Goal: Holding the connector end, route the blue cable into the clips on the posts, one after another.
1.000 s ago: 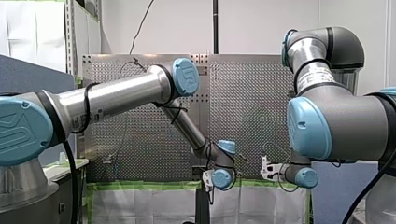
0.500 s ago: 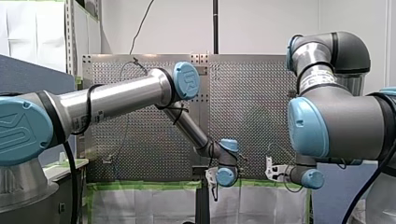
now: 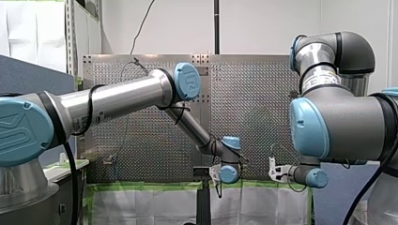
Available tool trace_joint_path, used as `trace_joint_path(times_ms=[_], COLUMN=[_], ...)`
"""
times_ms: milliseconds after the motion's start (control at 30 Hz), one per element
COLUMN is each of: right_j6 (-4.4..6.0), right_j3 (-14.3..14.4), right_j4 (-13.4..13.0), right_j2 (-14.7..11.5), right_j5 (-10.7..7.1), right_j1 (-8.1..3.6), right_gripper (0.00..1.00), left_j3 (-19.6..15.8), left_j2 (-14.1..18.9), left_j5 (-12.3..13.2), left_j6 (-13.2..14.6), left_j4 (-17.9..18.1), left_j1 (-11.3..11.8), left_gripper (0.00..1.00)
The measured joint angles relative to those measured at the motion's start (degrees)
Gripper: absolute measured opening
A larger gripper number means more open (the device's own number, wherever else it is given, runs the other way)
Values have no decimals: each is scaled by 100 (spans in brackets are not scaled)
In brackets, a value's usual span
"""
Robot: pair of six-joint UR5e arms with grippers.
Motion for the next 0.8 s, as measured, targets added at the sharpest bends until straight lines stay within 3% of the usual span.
trace_joint_path(times_ms=[300,433,600,800], right_j6=[-91,-139,-276,-346], right_j3=[-75,-114,-218,-397], right_j4=[109,125,195,335], right_j2=[-1,-1,-1,-1], right_j5=[-29,-30,-30,-30], right_j1=[26,37,48,67], right_gripper=[0,0,0,0], left_j3=[322,369,394,414], left_j2=[-236,-246,-246,-247], left_j5=[4,29,45,47], left_j6=[0,0,-7,-10], left_j4=[-326,-362,-366,-367], left_j1=[-24,13,16,6], left_gripper=[0,0,0,0])
